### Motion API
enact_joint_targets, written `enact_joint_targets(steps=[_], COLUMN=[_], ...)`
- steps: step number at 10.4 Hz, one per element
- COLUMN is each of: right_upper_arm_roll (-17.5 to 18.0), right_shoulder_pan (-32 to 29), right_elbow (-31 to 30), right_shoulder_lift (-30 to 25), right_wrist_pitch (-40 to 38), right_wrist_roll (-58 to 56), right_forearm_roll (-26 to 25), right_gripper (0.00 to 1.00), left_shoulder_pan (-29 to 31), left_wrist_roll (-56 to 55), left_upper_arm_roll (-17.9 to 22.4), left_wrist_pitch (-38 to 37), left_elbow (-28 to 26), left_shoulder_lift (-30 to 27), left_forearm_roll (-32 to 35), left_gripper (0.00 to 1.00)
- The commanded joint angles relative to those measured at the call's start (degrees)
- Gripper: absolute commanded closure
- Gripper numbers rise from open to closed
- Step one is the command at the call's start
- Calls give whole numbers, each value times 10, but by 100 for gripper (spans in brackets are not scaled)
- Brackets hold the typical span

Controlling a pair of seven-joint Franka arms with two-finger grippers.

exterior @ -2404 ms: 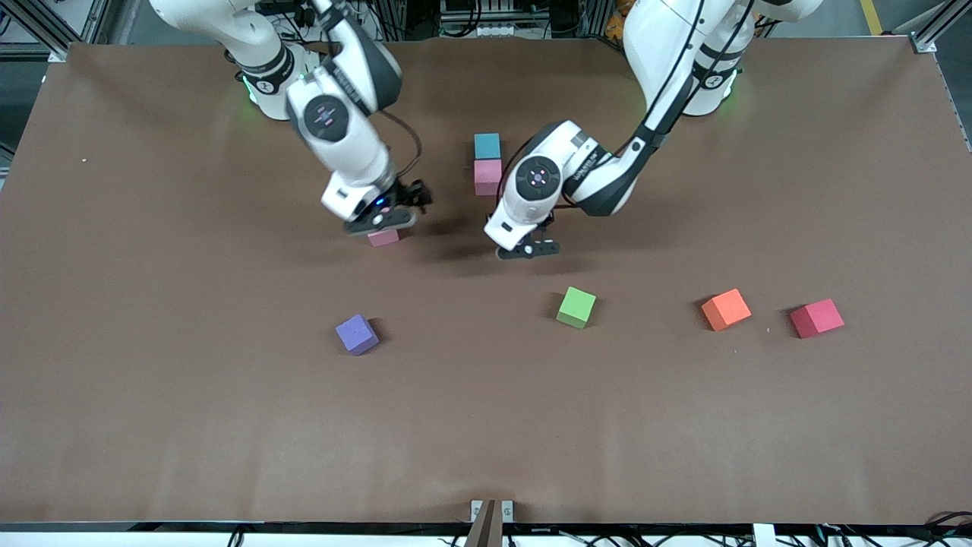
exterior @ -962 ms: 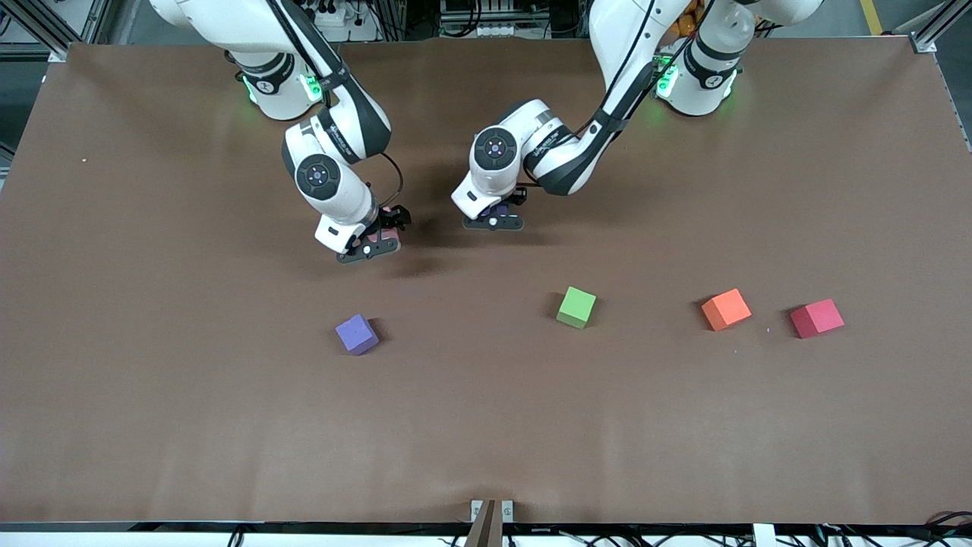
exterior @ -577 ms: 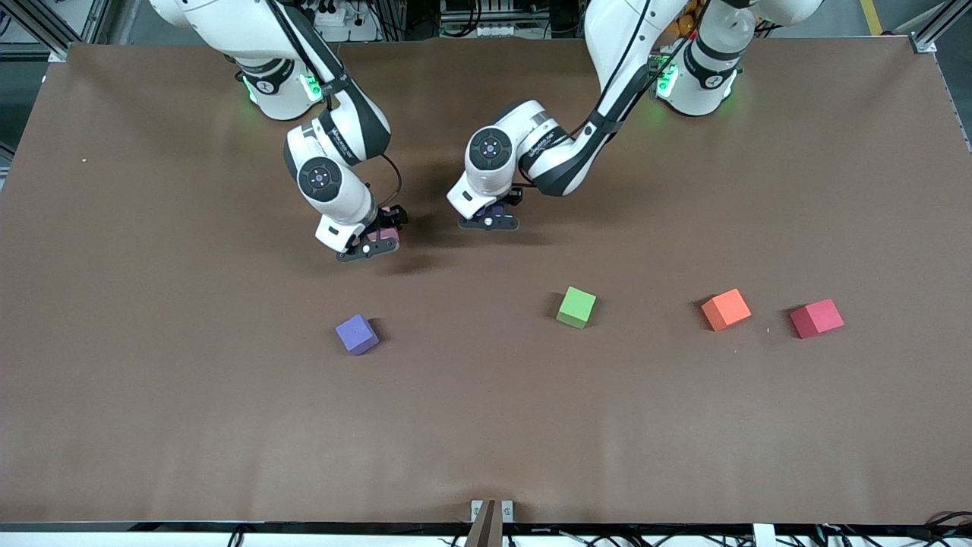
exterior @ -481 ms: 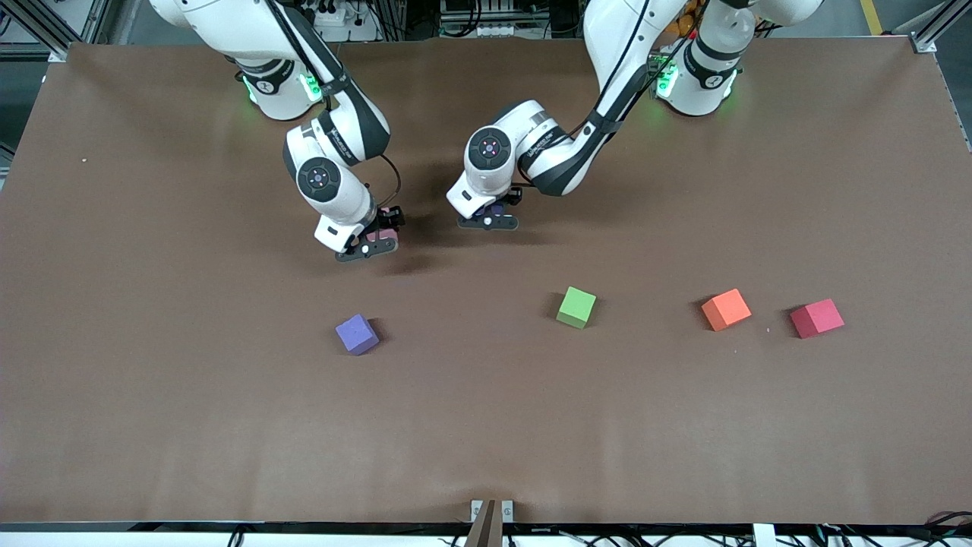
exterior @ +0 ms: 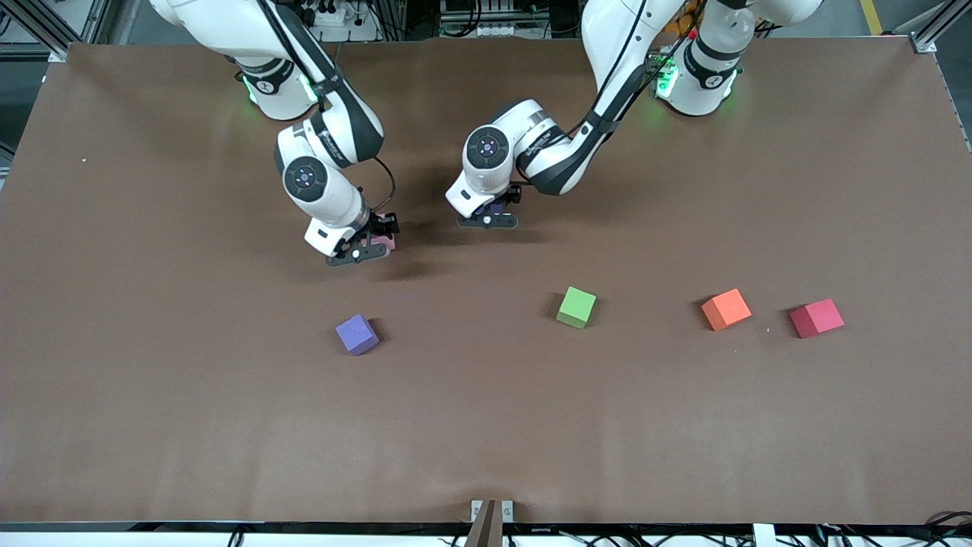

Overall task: Arrange blocks into number 1
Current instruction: 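Place the pink cube below lavender while the left gripper reaches the green cube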

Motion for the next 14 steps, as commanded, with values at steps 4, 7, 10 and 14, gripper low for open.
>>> enact_joint_targets(steps=[4,7,10,14], right_upper_arm_roll=[4,-2,-49,-72], right_shoulder_pan=[42,119,200,239], right_elbow=[33,114,205,251], right_shoulder_lift=[-36,22,100,142], right_wrist_pitch=[4,4,4,-3], right_wrist_roll=[26,58,121,170], right_forearm_roll=[52,49,44,41], right_gripper=[51,51,51,51], left_shoulder_pan=[61,92,87,86], left_wrist_roll=[-13,-67,-92,-128], left_upper_arm_roll=[48,79,152,201], left_wrist_pitch=[-27,-27,-26,-23], left_elbow=[7,9,36,51], left_shoulder_lift=[-101,-105,-71,-20], left_forearm_roll=[-3,-40,-117,-154], left_gripper=[0,0,0,0])
